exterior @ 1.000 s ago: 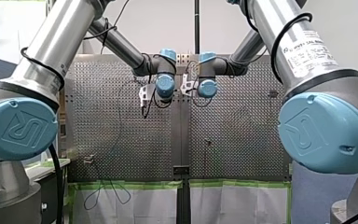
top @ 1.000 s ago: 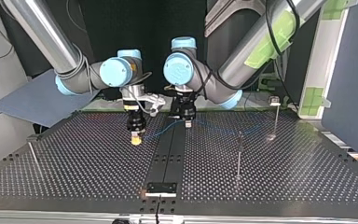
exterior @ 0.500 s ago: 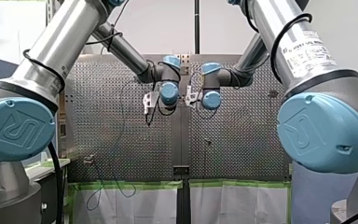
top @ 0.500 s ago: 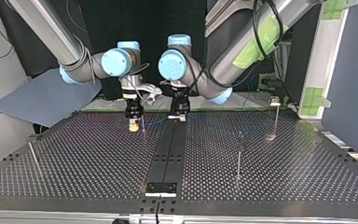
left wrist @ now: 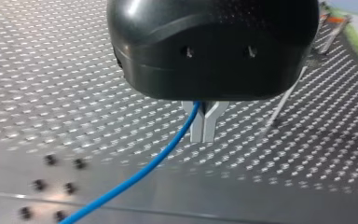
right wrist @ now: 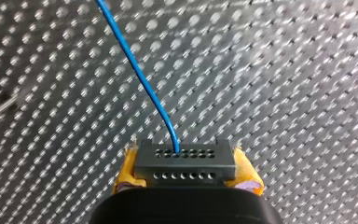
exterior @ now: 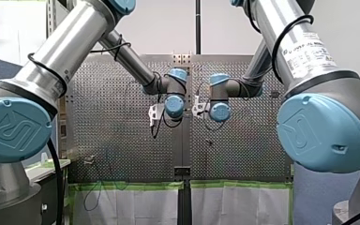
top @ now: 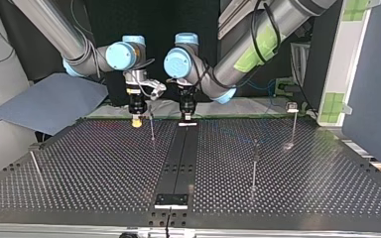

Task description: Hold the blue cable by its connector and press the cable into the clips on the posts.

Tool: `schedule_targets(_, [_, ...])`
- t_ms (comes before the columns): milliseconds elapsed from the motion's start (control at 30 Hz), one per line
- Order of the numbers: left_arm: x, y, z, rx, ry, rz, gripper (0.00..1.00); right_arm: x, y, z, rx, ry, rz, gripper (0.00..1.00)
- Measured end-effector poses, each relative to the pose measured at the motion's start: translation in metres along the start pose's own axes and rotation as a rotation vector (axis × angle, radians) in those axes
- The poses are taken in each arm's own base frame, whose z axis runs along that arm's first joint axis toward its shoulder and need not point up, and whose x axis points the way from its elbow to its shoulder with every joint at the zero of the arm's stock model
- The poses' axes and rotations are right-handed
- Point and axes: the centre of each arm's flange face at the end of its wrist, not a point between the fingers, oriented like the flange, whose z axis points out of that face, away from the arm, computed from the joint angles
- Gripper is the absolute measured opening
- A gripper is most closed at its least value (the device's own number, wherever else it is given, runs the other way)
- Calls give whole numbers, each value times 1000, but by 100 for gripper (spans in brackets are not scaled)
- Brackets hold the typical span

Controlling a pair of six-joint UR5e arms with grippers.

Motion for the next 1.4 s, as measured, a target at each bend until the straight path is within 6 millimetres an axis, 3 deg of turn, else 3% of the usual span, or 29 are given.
schedule_targets(267, [39, -13, 2, 20, 16, 3, 0, -26, 21, -20, -28, -42, -7, 0])
schedule_targets(733, [44, -29, -3, 52, -20, -30, 0, -60, 53, -50, -53, -47, 62, 0])
schedule_targets(1000, [73, -38, -3, 75, -13, -23, 0, -79, 67, -70, -65, -51, 54, 0])
schedule_targets(1233, [79, -44, -4, 88, -29, -37, 0, -113, 81, -91, -85, -113, 50, 0])
schedule_targets(1400, [81, -45, -4, 91, -28, -37, 0, -130, 89, -88, -89, -117, 72, 0])
